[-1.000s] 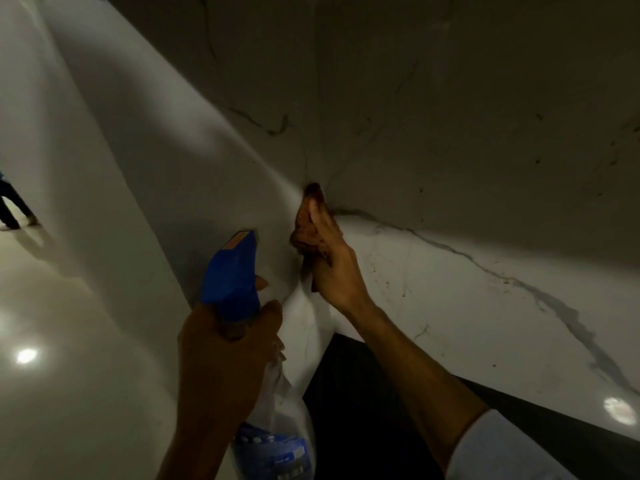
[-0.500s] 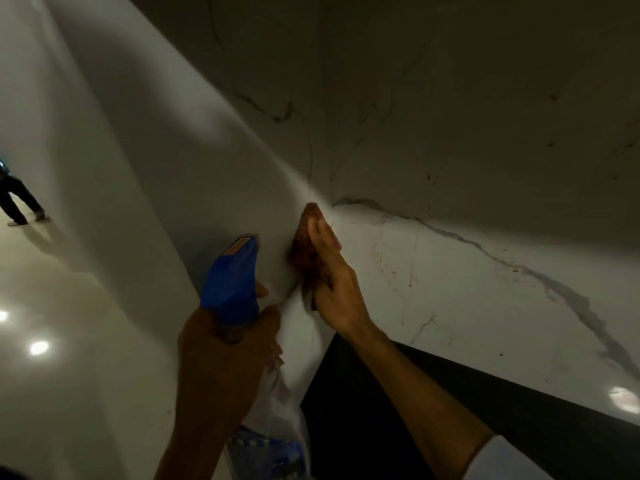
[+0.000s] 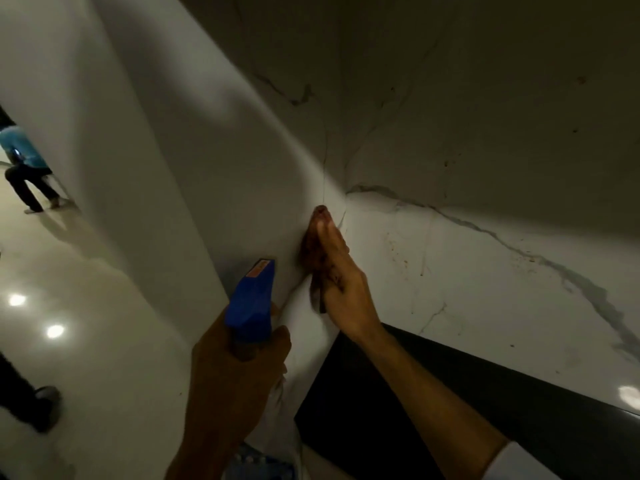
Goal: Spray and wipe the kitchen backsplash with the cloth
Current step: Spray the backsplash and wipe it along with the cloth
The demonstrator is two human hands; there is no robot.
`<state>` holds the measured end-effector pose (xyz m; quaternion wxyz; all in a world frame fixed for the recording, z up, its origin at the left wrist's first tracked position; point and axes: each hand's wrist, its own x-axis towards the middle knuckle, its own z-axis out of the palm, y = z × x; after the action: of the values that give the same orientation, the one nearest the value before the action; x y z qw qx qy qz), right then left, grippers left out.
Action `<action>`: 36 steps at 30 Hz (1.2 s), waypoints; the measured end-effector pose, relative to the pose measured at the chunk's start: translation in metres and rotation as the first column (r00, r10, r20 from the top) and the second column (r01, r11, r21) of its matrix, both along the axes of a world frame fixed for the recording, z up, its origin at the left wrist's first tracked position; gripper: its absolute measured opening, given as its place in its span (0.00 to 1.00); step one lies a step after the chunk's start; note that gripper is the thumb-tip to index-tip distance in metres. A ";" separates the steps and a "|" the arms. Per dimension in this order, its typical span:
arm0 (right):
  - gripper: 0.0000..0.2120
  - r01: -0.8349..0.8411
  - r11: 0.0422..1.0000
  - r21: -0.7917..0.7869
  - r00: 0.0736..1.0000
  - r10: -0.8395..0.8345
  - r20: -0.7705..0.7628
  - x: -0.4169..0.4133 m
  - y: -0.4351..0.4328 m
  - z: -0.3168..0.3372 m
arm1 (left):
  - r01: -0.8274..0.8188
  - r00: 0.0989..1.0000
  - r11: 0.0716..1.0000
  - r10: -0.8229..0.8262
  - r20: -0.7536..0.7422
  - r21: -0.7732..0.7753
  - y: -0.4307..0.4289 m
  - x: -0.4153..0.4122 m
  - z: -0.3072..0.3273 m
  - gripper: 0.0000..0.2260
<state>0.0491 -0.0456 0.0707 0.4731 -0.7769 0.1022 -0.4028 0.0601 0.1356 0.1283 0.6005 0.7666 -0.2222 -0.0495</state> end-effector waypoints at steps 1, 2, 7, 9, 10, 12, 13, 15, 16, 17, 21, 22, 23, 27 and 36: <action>0.34 0.000 1.000 0.018 1.000 0.000 0.002 0.000 0.000 -0.004 | 0.000 1.000 1.000 0.000 0.008 0.005 0.003 0.000 -0.002 0.10; 0.35 -0.007 0.999 0.051 1.000 0.007 -0.012 0.000 0.004 -0.011 | 0.003 1.000 1.000 -0.003 0.019 0.012 0.006 0.000 -0.004 0.10; 0.34 -0.013 0.990 0.141 0.996 0.026 -0.089 -0.023 0.064 -0.058 | -0.038 0.999 0.997 0.036 0.040 0.064 0.017 -0.001 -0.015 0.11; 0.33 -0.066 0.996 0.059 0.991 0.072 -0.116 -0.031 0.078 -0.062 | -0.035 0.999 0.997 0.033 0.025 0.075 0.021 0.000 -0.019 0.10; 0.33 -0.088 0.996 0.028 0.988 0.091 -0.127 -0.032 0.079 -0.059 | -0.028 0.999 0.997 0.026 0.022 0.077 0.023 0.000 -0.021 0.08; 0.31 -0.111 0.994 -0.008 0.989 0.110 -0.100 -0.028 0.072 -0.046 | -0.024 1.000 0.997 0.024 0.009 0.072 0.026 0.001 -0.025 0.06; 0.31 -0.104 0.994 -0.026 0.992 0.102 -0.076 -0.025 0.068 -0.040 | -0.029 1.000 0.998 0.029 -0.005 0.064 0.028 0.001 -0.027 0.05; 0.32 -0.078 0.997 -0.024 0.996 0.077 -0.040 -0.020 0.057 -0.030 | -0.045 0.999 0.998 0.046 -0.017 0.048 0.029 0.001 -0.028 0.07; 0.33 -0.072 0.997 0.001 0.997 0.072 -0.029 -0.018 0.052 -0.029 | -0.047 0.999 0.998 0.047 -0.016 0.038 0.028 0.000 -0.029 0.08; 0.34 -0.063 0.997 0.036 0.998 0.064 -0.024 -0.016 0.049 -0.032 | -0.046 0.999 0.999 0.047 -0.017 0.026 0.028 -0.001 -0.030 0.07; 0.37 0.005 0.960 0.282 0.989 0.037 -0.145 -0.013 0.055 -0.057 | -0.010 1.000 1.000 0.009 0.022 0.016 0.021 -0.004 -0.036 0.11; 0.38 0.021 0.949 0.314 0.984 0.036 -0.176 -0.015 0.062 -0.064 | -0.006 0.999 1.000 0.005 0.047 0.013 0.019 -0.004 -0.038 0.13; 0.38 0.028 0.944 0.329 0.980 0.038 -0.194 -0.016 0.070 -0.071 | -0.002 0.997 1.000 0.002 0.077 0.007 0.016 -0.004 -0.040 0.14; 0.34 0.050 0.950 0.308 0.977 0.017 -0.213 -0.019 0.087 -0.078 | 0.017 0.984 1.000 -0.012 0.180 -0.023 0.001 -0.004 -0.039 0.16; 0.27 0.090 0.959 0.267 0.968 -0.021 -0.249 -0.012 0.047 -0.056 | 0.022 0.993 0.998 -0.015 0.118 -0.062 -0.004 0.003 -0.040 0.05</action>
<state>0.0368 0.0017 0.0147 0.5492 -0.7435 0.2367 -0.2993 0.0629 0.1312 0.0888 0.6098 0.7468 -0.2655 -0.0030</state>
